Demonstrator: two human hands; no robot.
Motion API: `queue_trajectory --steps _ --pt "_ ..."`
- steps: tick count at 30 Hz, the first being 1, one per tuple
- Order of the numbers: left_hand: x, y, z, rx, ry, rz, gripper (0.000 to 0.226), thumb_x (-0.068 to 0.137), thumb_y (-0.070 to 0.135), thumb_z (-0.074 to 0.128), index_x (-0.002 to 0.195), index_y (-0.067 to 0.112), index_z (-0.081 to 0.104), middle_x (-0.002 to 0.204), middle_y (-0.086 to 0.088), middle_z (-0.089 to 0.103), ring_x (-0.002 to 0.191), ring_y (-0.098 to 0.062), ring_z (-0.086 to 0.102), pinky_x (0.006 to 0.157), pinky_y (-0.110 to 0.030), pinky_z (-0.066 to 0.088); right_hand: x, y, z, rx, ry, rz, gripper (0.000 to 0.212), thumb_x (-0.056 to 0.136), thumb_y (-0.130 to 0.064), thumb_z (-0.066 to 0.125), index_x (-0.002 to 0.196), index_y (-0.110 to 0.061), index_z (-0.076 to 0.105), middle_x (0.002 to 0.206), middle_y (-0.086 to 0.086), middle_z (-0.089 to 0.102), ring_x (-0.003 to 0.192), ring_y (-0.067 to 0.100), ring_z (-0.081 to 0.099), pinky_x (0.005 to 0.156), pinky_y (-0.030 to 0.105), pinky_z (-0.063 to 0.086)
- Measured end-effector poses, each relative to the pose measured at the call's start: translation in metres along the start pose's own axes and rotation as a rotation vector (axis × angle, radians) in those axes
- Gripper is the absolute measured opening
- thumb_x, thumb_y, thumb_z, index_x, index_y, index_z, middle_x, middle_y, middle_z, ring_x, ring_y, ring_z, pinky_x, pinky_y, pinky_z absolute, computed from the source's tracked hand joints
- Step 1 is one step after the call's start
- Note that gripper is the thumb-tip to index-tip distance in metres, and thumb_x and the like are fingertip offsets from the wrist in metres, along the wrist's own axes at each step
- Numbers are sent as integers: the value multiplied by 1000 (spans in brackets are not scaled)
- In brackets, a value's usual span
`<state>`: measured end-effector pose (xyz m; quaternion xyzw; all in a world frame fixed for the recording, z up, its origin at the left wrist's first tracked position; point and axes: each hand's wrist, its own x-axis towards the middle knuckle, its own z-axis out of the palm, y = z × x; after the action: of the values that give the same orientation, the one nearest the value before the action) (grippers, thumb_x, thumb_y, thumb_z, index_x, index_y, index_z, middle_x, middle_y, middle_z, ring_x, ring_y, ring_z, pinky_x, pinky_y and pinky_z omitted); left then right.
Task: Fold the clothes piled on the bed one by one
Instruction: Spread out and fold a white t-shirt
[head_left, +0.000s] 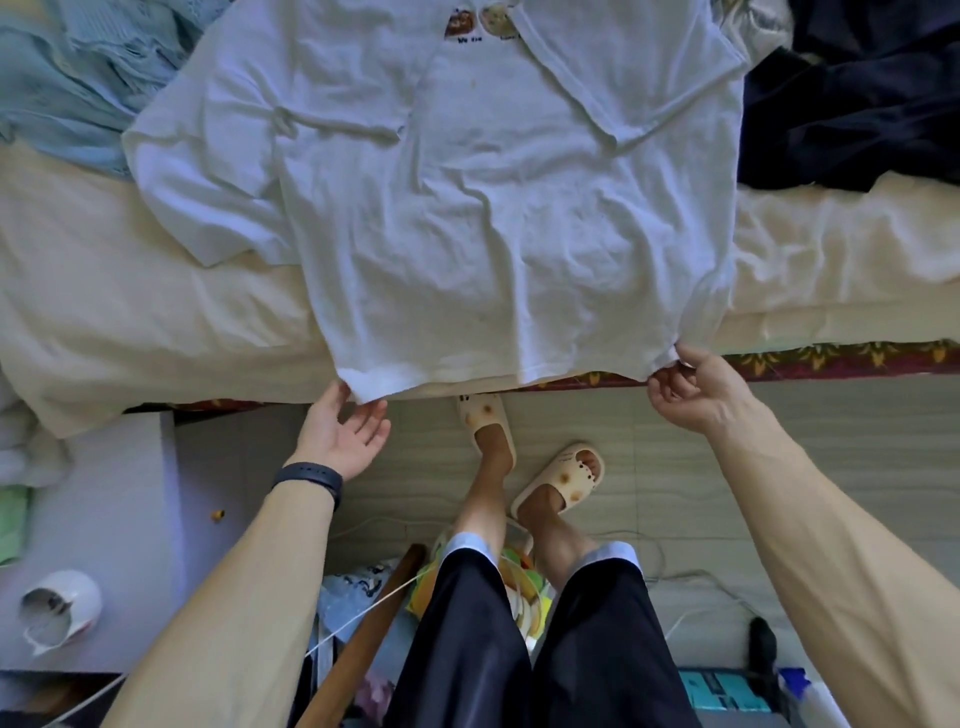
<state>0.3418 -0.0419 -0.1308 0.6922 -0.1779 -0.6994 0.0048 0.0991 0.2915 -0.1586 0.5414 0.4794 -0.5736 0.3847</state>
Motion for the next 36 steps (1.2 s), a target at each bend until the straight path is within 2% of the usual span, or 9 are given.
queue_trajectory --steps 3,6,13,17,21,25,29,32,36 --pt "-4 -6 3 -56 43 58 27 100 35 59 123 21 62 126 3 62 106 -13 59 87 -30 47 -10 -2 -18 88 3 16 17 98 -26 68 94 -11 61 90 -2 60 85 13 60 80 34 53" --pt "-8 -6 -2 -162 101 115 31 99 22 62 130 24 60 127 5 59 100 -11 56 89 -25 47 -19 -4 -40 8 47 -28 14 99 -26 67 99 -13 61 91 -2 58 79 11 60 78 37 55" --pt "-22 13 -21 -305 160 252 23 96 15 63 101 37 66 109 15 67 84 -5 52 66 -17 38 -40 -30 -51 -162 306 -474 13 98 -19 64 110 -14 65 90 4 64 65 10 62 62 30 58" --pt "-29 15 -29 -227 176 325 27 98 18 60 113 41 61 120 15 64 103 -6 57 82 -20 44 -45 -41 -47 65 322 -468 7 97 -24 63 97 -18 64 98 4 65 79 16 63 62 31 57" --pt "-17 8 -20 -297 185 286 42 102 9 53 137 33 50 113 6 62 108 -12 58 104 -27 46 -30 -27 -46 149 242 -331 18 101 -11 51 116 -15 61 102 4 66 87 16 66 89 41 58" --pt "5 2 -9 -278 230 248 44 103 6 51 142 27 49 114 4 59 115 -12 55 96 -23 47 -9 -15 -43 181 251 -293 21 99 -1 49 116 -9 58 99 7 66 86 18 67 99 42 55" --pt "22 3 -4 -232 245 244 32 102 3 50 126 24 58 120 -1 56 100 -11 58 87 -21 48 6 -15 -35 171 322 -343 29 94 2 52 120 -7 61 116 10 66 93 20 69 89 34 59" --pt "25 7 -3 -199 238 246 50 101 -1 50 146 22 47 123 -4 57 110 -16 56 88 -23 46 8 -19 -32 105 353 -358 19 91 4 54 100 -9 63 112 7 66 88 21 67 75 28 56" --pt "20 11 -2 -93 275 194 47 96 -3 59 140 13 53 122 -6 61 97 -15 57 72 -21 48 8 -26 -37 26 250 -301 21 94 -7 64 115 -11 63 106 6 66 85 17 63 78 31 53"
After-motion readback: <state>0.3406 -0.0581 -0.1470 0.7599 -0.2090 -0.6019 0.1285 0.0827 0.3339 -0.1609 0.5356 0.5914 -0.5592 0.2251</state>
